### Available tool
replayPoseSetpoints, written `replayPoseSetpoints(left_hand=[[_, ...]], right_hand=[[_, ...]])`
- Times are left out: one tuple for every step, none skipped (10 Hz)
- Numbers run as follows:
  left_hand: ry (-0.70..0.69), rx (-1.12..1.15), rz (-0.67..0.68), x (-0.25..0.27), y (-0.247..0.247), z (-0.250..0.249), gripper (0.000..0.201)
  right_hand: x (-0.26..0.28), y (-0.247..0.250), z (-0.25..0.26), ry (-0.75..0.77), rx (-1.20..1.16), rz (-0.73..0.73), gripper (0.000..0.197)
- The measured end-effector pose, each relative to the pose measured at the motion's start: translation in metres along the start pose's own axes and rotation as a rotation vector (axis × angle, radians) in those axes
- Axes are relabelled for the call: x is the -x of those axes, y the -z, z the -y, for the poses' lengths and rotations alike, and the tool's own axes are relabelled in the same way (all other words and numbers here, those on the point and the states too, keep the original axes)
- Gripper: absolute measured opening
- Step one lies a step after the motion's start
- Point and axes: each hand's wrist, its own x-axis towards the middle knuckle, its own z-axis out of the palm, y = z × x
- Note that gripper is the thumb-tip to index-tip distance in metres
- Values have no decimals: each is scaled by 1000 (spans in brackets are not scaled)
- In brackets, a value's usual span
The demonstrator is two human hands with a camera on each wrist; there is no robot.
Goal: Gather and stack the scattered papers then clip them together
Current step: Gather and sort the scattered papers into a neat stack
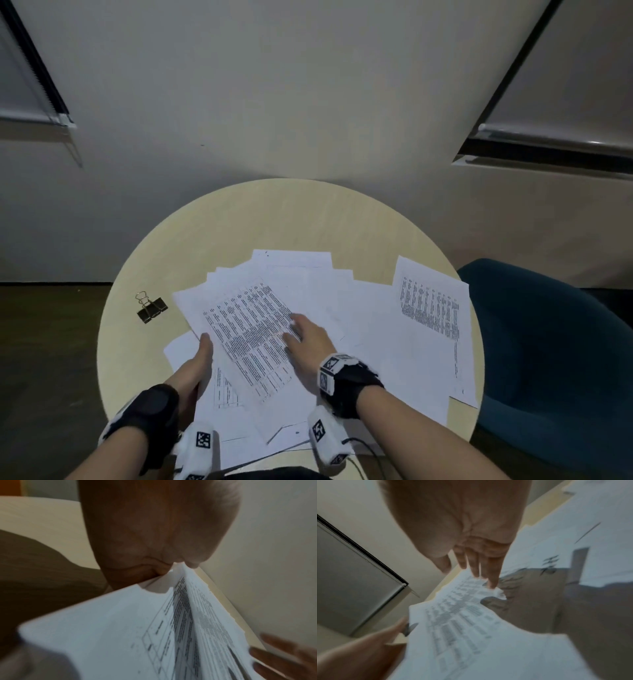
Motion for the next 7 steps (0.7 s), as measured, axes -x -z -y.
replayPoseSetpoints(left_hand=[[-72,-563,-25,9,4,-1,85],[5,-563,-70,2,-6,-1,84],[-81,-807,-36,5,-6,-3,82],[-49,-919,41,-2,-1,-1,82],[-66,-934,48,-2,1,-3,84],[-131,-1029,-1,-4,1,1,59],[-126,-1023,0,-4,1,3,59]], right_hand=[[-10,25,-34,-98,357,-20,74],[-12,49,-57,-238,435,-45,71],[-9,57,-59,-231,381,0,42],[-2,53,-54,-222,414,129,27],[18,51,-50,-339,392,414,29],[34,53,-50,-410,321,560,41],[22,55,-56,-313,417,277,31]])
